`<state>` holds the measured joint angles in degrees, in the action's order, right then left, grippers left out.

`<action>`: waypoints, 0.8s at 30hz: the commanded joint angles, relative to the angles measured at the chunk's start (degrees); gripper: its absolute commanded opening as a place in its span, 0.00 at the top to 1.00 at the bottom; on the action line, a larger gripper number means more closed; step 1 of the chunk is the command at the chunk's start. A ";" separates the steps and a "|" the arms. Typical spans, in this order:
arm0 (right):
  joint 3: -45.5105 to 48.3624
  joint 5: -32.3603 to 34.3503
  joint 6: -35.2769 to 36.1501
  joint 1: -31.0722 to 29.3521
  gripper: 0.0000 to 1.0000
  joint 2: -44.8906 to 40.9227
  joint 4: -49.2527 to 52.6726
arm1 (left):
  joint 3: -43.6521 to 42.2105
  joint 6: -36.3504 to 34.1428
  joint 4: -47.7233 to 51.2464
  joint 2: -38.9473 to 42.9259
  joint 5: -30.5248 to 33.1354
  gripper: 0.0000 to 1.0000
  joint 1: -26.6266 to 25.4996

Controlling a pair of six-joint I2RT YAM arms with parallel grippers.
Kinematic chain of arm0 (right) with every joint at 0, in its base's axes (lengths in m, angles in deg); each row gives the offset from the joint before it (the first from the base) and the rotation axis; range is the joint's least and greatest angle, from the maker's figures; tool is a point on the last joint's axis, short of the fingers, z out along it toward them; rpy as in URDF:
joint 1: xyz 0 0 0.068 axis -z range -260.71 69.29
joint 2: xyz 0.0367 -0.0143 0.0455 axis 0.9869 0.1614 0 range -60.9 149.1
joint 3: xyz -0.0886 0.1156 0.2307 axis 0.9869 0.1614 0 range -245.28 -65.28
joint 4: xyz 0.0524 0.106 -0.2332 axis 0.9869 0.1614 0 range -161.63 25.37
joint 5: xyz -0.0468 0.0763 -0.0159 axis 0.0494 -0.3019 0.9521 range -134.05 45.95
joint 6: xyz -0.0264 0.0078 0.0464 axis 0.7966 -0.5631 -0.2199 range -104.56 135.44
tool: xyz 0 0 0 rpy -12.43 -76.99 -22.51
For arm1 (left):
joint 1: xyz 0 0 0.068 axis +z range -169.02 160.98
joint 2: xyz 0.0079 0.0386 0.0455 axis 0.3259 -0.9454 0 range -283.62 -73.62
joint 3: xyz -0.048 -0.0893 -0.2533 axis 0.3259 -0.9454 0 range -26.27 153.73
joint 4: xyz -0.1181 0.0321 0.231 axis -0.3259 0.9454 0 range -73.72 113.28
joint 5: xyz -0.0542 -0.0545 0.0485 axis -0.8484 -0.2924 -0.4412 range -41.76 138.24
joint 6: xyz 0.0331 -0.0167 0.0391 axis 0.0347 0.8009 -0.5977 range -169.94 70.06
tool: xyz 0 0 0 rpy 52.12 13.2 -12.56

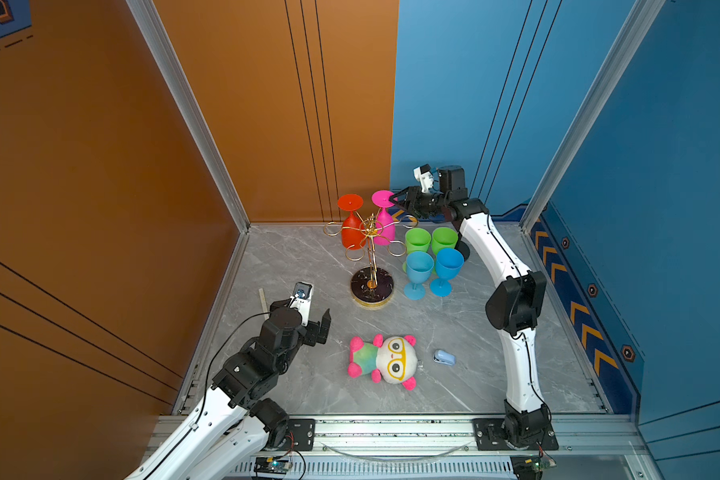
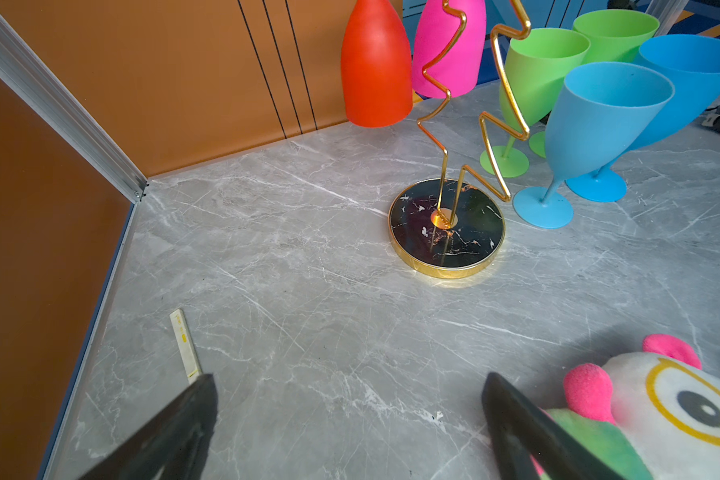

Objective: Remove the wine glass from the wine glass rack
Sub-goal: 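Move the right gripper to the pink glass's foot on the rack, then close the right gripper on the pink glass's foot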

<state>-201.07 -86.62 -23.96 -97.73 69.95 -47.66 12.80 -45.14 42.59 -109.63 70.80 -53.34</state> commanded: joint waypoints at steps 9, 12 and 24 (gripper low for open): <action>-1.53 -1.77 -0.56 -0.39 0.74 -0.06 -1.07 | 0.04 1.56 -2.67 -0.54 -3.10 0.01 2.14; -1.49 -1.75 -0.51 -0.39 0.79 -0.46 -1.11 | 0.04 1.70 -2.83 -0.67 -3.45 0.01 2.47; -1.39 -3.04 -0.49 -0.73 0.91 -2.83 -1.11 | -0.04 2.32 -3.60 -1.23 -5.43 0.01 3.91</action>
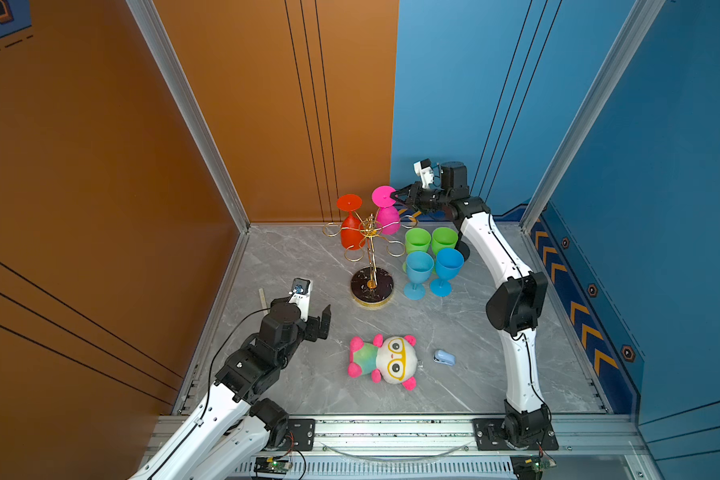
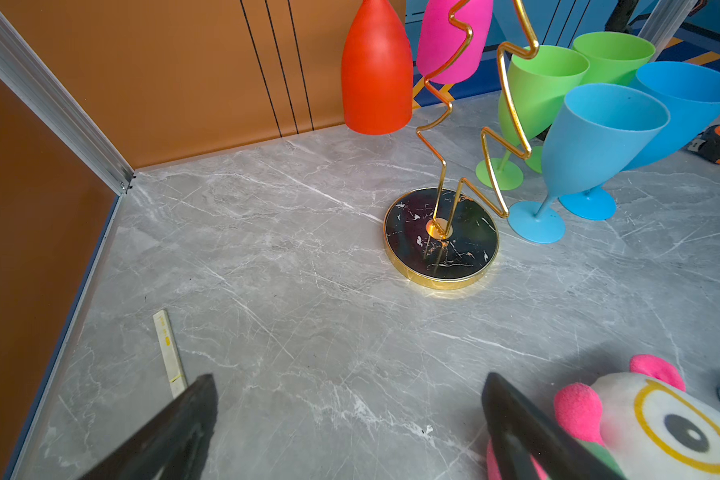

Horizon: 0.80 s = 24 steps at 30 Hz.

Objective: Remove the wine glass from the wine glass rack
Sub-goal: 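Close the right gripper on the pink glass's foot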

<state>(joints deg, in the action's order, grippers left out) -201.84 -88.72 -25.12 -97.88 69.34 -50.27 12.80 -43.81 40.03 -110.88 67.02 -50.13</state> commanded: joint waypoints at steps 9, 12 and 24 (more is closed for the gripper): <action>-0.23 -2.31 0.38 -1.52 0.97 -4.01 1.49 | -0.13 1.20 -1.23 0.01 -2.26 0.01 1.19; 0.14 -2.47 0.31 -1.90 0.98 -4.42 1.49 | -0.13 1.24 -1.20 0.16 -2.30 0.01 1.15; 5.07 -2.79 1.53 -2.63 1.00 -8.64 1.45 | -0.22 1.25 -1.24 0.59 -2.35 0.01 1.26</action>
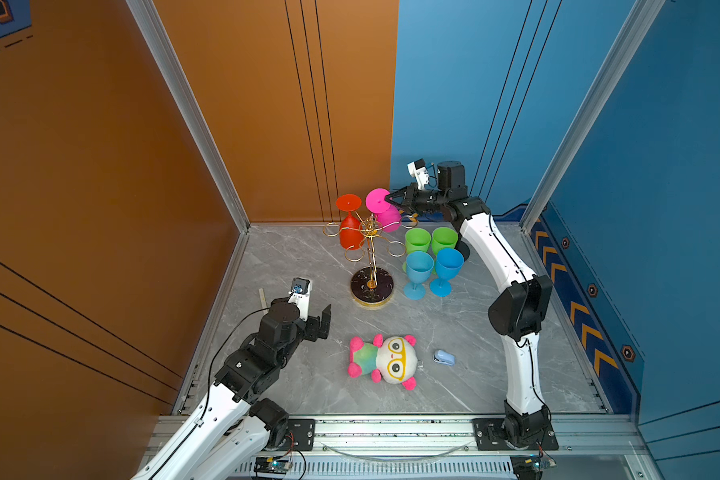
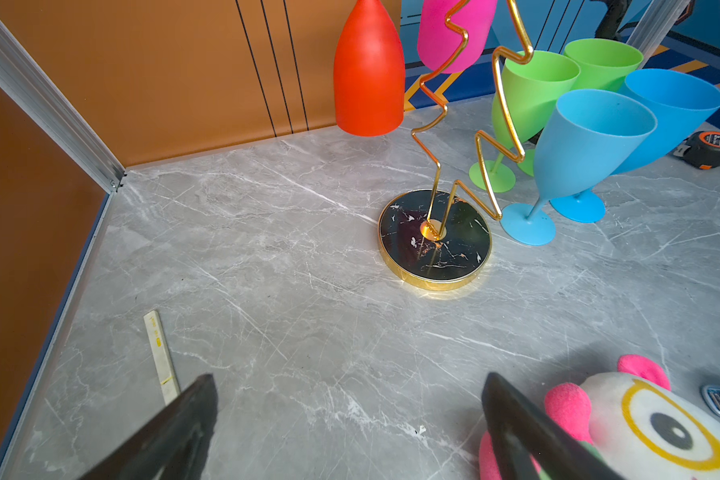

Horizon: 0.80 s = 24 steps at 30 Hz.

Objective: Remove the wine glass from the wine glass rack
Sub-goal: 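Close the right gripper on the pink glass's foot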

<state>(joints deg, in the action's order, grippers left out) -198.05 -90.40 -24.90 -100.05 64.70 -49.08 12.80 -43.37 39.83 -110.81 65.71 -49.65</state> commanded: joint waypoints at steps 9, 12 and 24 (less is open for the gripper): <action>5.65 -1.51 2.40 -0.73 1.00 -8.63 0.35 | -0.31 0.82 -1.05 0.55 -1.13 0.01 0.81; 7.11 -1.72 2.57 -0.72 1.00 -9.64 0.31 | -0.31 0.87 -1.05 0.69 -1.17 0.01 0.79; 9.89 -4.14 3.46 -0.72 1.00 -12.09 0.33 | -0.28 1.04 -1.05 0.71 -1.36 0.01 0.83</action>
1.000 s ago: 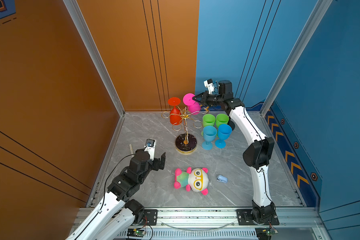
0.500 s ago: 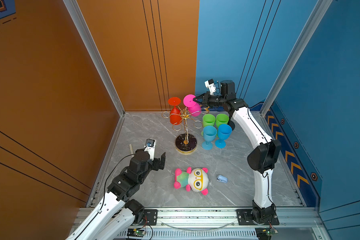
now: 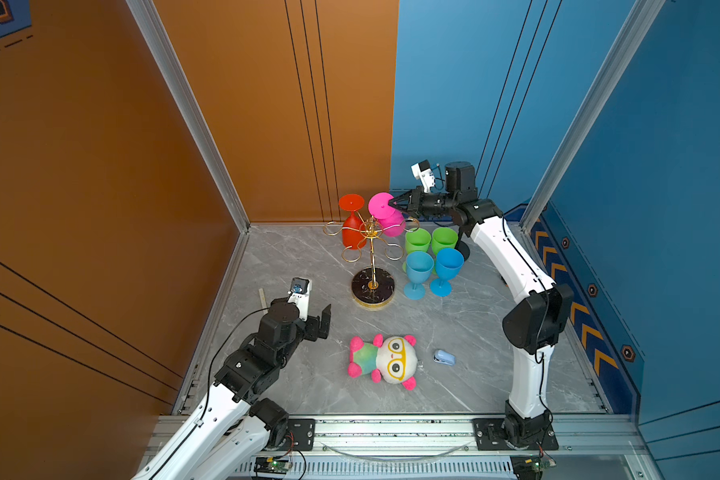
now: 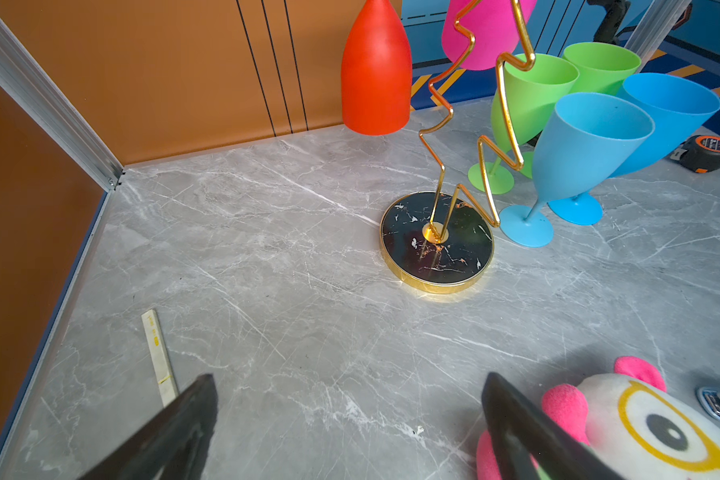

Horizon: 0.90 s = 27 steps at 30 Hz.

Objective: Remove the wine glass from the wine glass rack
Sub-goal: 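Close the right gripper on the pink glass's foot, then pull the pink glass off the rack toward the robot with the right gripper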

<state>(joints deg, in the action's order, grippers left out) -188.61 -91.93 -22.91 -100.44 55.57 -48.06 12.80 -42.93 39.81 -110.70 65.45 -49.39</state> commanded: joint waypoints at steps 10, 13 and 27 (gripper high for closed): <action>1.57 -3.19 1.88 -0.23 1.00 -3.06 -0.72 | -0.48 0.53 -1.03 0.85 -1.02 0.01 0.56; 2.27 -3.03 2.12 -0.12 1.00 -3.74 -0.72 | -0.42 0.50 -1.03 0.80 -1.00 0.01 0.50; 5.88 -2.57 3.47 2.31 1.00 -8.39 -0.68 | -0.27 0.47 -1.03 0.42 -1.56 0.01 0.55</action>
<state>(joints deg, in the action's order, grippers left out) -183.34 -93.39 -20.99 -99.06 50.06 -48.04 12.80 -42.93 39.79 -110.40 65.08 -49.39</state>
